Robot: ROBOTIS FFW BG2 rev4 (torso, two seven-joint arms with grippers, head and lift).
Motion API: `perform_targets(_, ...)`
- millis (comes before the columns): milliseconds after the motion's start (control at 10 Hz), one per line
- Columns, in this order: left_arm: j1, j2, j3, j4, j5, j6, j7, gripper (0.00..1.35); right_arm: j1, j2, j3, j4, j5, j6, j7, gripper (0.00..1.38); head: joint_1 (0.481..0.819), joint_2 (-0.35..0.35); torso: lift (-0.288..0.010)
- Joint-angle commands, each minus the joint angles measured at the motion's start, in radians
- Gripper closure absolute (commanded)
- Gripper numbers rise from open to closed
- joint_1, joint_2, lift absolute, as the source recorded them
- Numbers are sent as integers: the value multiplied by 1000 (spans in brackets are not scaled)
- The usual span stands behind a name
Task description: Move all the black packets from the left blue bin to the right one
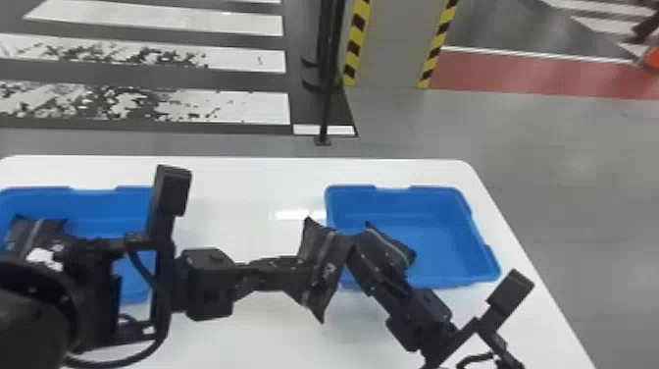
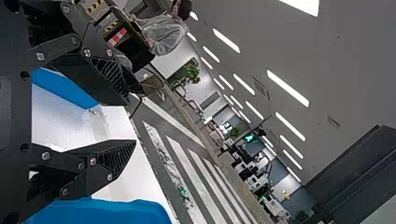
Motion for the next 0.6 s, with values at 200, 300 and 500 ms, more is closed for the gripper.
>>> perform_targets(200, 8, 1, 30, -1, -4, 0, 0, 1208, 8, 0, -16, 10, -18, 0, 2, 547, 695, -149, -138)
perform_targets(300, 8, 1, 32, -1, -4, 0, 0, 1208, 8, 0, -16, 10, -24, 0, 2, 545, 695, -148, -138)
perform_targets(500, 16, 1, 40, -1, -14, 5, 0, 1208, 12, 0, -16, -2, -36, 0, 2, 545, 695, -145, -138)
